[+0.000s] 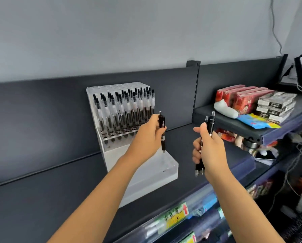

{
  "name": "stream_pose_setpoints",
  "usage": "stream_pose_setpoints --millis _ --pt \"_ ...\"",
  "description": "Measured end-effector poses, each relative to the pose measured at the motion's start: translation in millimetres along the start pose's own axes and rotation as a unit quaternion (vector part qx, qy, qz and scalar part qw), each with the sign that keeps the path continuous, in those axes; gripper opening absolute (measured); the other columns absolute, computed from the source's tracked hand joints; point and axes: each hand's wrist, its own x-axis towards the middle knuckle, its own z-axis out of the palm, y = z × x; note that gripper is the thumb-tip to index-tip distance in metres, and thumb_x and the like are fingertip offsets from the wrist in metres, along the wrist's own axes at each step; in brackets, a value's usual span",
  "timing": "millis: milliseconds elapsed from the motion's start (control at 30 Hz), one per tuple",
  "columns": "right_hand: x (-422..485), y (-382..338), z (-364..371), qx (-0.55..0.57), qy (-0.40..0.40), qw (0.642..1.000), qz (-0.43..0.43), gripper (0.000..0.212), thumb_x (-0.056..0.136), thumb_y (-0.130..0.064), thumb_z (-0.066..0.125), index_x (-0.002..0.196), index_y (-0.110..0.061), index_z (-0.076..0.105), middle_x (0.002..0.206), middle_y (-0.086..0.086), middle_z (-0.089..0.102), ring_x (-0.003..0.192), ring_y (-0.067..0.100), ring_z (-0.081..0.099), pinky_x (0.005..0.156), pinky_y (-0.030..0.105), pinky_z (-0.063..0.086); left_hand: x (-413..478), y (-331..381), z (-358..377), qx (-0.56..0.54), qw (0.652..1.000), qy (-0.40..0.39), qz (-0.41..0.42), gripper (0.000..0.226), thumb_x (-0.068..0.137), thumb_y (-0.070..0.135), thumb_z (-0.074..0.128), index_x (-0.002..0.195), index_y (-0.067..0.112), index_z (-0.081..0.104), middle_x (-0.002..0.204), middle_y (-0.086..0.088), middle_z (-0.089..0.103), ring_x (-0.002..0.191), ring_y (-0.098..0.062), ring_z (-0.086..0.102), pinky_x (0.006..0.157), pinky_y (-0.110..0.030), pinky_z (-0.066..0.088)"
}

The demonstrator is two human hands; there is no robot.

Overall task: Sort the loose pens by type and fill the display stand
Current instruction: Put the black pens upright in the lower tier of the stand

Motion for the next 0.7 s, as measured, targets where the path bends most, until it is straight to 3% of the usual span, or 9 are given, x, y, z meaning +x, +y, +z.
stream_pose_setpoints --millis 67,200,333,433,533,633,700 --pt "3.7 3.5 -5.7 -0.001 -0.003 1.0 0.007 0.036 0.099 -0.043 0.042 0.103 -0.011 0.057 0.052 -0.002 0.036 0.042 0.014 0.025 0.043 0.026 0.023 4.7 -4.0 4.2 0.027 1.0 -0.003 0.006 0.008 0.1 0.016 0.048 0.101 0.009 0.046 0.082 -0.007 0.062 0.076 -0.024 0.06 0.073 -0.045 0.049" --pt "12.2 8.8 -15.5 -0.02 -0.02 1.0 0.009 0.034 0.099 -0.041 0.044 0.103 -0.011 0.059 0.053 0.0 0.041 0.041 0.014 0.029 0.041 0.026 0.027 11.6 -5.7 1.8 0.062 0.998 -0.021 0.004 0.004 0.1 0.013 0.045 0.101 0.011 0.042 0.078 0.004 0.056 0.07 -0.013 0.055 0.062 -0.024 0.042" --pt "16.6 12.7 -15.9 -0.012 -0.034 0.999 0.018 0.035 0.099 -0.04 0.045 0.105 -0.009 0.059 0.054 0.0 0.042 0.04 0.014 0.029 0.04 0.025 0.027 8.4 -3.5 3.5 0.064 0.997 -0.044 -0.003 0.005 0.1 0.014 0.04 0.099 0.009 0.039 0.08 -0.01 0.057 0.071 -0.026 0.054 0.067 -0.043 0.045" --pt "18.0 16.6 -12.1 -0.01 -0.044 0.999 0.026 0.035 0.099 -0.039 0.045 0.105 -0.008 0.059 0.055 0.001 0.043 0.039 0.014 0.03 0.04 0.026 0.028 4.1 -0.3 15.1 0.068 0.997 -0.019 -0.016 0.007 0.099 0.013 0.038 0.094 0.007 0.038 0.074 -0.011 0.055 0.064 -0.028 0.051 0.063 -0.049 0.042" --pt "19.0 20.5 -8.1 -0.02 -0.059 0.998 0.029 0.035 0.099 -0.041 0.045 0.104 -0.01 0.06 0.057 0.002 0.044 0.039 0.013 0.033 0.039 0.027 0.03 3.7 4.5 28.0 0.097 0.994 0.022 -0.034 0.018 0.102 0.025 0.038 0.095 0.009 0.036 0.072 -0.001 0.049 0.061 -0.022 0.046 0.058 -0.038 0.033" --pt "19.8 25.2 -7.0 -0.027 -0.068 0.997 0.029 0.034 0.099 -0.041 0.045 0.103 -0.011 0.06 0.059 0.002 0.047 0.04 0.013 0.035 0.039 0.027 0.033 3.0 2.1 37.0 0.134 0.989 0.045 -0.049 0.026 0.103 0.033 0.037 0.106 0.008 0.042 0.09 0.002 0.042 0.076 -0.021 0.045 0.061 -0.026 0.024" --pt "20.9 28.6 -8.1 -0.027 -0.072 0.996 0.037 0.033 0.099 -0.04 0.044 0.104 -0.011 0.061 0.062 0.003 0.049 0.041 0.014 0.036 0.04 0.027 0.033 -0.6 -2.7 40.8 0.143 0.987 0.048 -0.052 0.023 0.102 0.029 0.039 0.107 0.007 0.044 0.097 0.0 0.042 0.086 -0.024 0.049 0.066 -0.027 0.029"
